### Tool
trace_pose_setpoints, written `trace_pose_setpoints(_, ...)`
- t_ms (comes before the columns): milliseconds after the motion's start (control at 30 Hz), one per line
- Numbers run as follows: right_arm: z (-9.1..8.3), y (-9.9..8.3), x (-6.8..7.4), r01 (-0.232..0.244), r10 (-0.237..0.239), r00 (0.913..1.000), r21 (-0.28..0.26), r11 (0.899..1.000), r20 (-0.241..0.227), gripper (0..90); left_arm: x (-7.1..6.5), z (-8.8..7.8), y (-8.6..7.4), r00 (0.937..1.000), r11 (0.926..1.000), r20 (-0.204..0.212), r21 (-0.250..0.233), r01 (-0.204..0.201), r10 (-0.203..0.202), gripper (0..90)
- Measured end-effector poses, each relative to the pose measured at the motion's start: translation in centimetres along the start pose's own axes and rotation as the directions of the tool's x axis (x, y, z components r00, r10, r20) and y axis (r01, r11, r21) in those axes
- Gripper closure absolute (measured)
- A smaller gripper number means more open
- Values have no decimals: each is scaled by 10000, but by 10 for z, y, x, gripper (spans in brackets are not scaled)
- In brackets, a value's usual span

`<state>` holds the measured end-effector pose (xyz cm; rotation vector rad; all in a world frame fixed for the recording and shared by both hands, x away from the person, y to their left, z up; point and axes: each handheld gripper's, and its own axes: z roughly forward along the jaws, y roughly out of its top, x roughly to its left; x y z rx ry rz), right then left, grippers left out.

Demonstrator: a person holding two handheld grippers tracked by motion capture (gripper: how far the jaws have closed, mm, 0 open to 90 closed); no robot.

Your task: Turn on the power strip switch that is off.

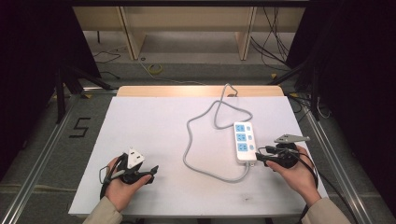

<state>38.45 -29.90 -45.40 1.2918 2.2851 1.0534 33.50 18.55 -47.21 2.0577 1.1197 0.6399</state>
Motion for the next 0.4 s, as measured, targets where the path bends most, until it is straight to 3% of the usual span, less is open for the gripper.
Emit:
trace_pose_setpoints(233, -5, -6, 1, -36, 43, 9999, -592, 9982, 111, 408, 1, 0, 0, 10000, 10000, 19, 44, 54, -54, 271)
trace_pose_setpoints(400, -6, -11, 4, -90, 94, 9999, -717, 9974, 56, 378, 4, 4, -1, 9998, 9998, -17, 137, 176, -175, 268)
